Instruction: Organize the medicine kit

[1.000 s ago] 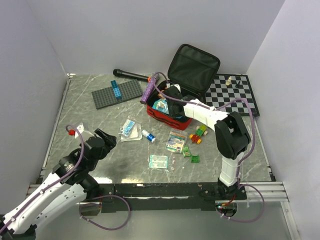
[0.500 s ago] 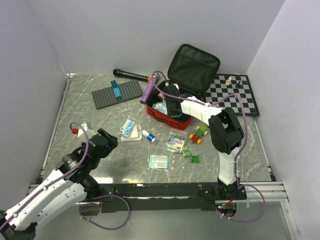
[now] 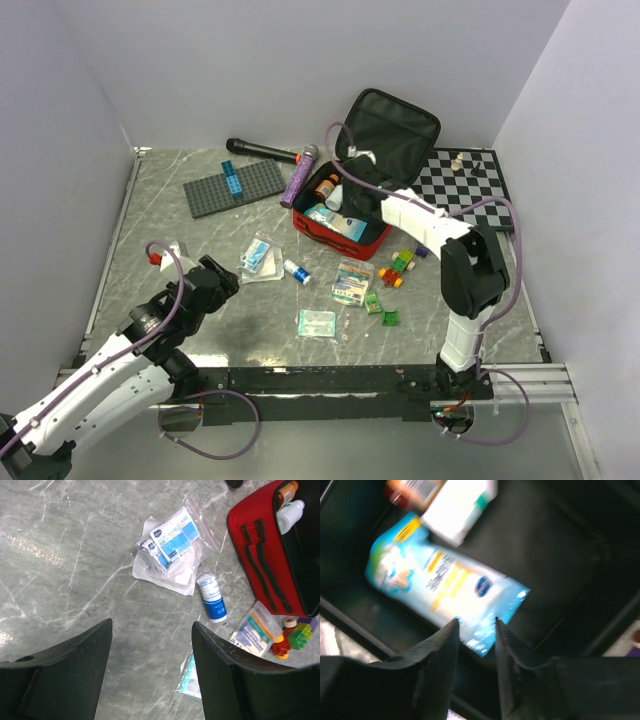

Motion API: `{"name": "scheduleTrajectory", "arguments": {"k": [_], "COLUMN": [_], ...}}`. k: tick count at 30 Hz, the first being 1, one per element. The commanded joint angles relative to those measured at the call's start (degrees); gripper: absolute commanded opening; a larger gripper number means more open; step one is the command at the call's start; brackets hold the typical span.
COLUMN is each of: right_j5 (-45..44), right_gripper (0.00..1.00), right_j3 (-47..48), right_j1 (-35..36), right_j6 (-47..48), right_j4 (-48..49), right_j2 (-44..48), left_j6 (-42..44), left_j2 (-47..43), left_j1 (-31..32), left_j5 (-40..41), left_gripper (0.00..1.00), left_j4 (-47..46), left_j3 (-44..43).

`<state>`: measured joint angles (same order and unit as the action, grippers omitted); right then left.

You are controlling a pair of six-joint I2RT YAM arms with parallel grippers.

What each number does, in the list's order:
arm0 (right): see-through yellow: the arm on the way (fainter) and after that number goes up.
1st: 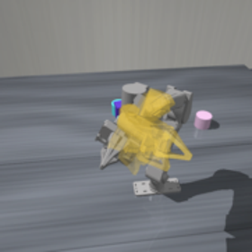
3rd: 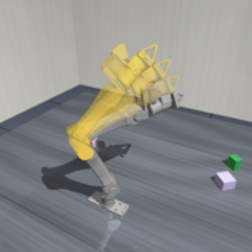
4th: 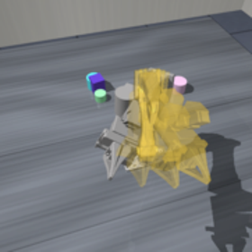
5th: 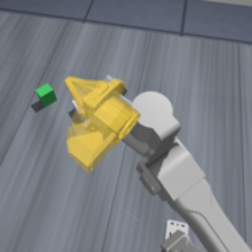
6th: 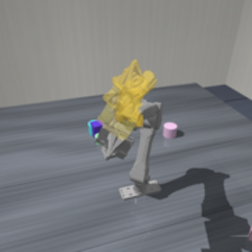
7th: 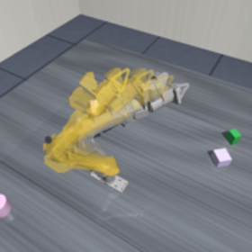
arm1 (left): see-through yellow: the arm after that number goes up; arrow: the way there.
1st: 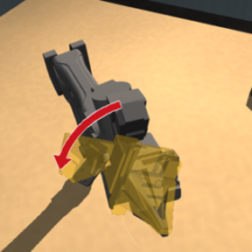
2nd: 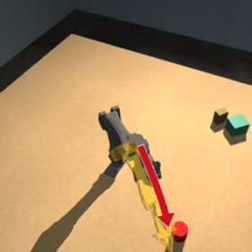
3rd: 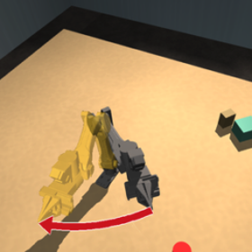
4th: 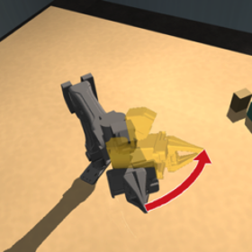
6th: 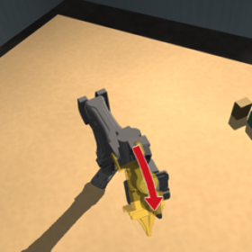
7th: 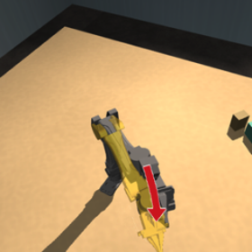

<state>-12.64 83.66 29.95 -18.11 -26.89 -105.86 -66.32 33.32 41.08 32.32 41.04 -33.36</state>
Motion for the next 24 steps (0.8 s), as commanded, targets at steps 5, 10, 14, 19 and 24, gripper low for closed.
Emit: {"name": "scheduleTrajectory", "arguments": {"k": [5,10,14,19,24], "right_j5": [4.99,7.63,10.44,14.29,13.01], "right_gripper": [0.34,0.31,0.3,0.31,0.33], "right_j3": [-1.48,-0.43,1.24,3.26,2.75], "right_j1": [-4.38,-4.38,-4.29,-3.5,-2.71], "right_j6": [-0.96,-0.26,0.35,0.79,0.18], "right_j4": [0.35,0.09,-0.53,-1.14,0.08], "right_j2": [-2.76,-6.19,-8.39,-10.41,-7.53], "left_j6": [1.81,1.55,1.2,0.85,0.85], "left_j2": [4.03,5.79,6.14,5.88,5.44], "left_j1": [-0.12,-0.12,-0.12,-0.12,-0.12], "left_j5": [-1.55,-2.17,-2.34,-2.34,-2.43], "left_gripper": [0.69,0.69,0.69,0.69,0.69], "left_j4": [-2.98,-3.51,-3.59,-3.42,-3.07], "left_j3": [-2.67,-2.76,-2.5,-2.32,-2.32]}}
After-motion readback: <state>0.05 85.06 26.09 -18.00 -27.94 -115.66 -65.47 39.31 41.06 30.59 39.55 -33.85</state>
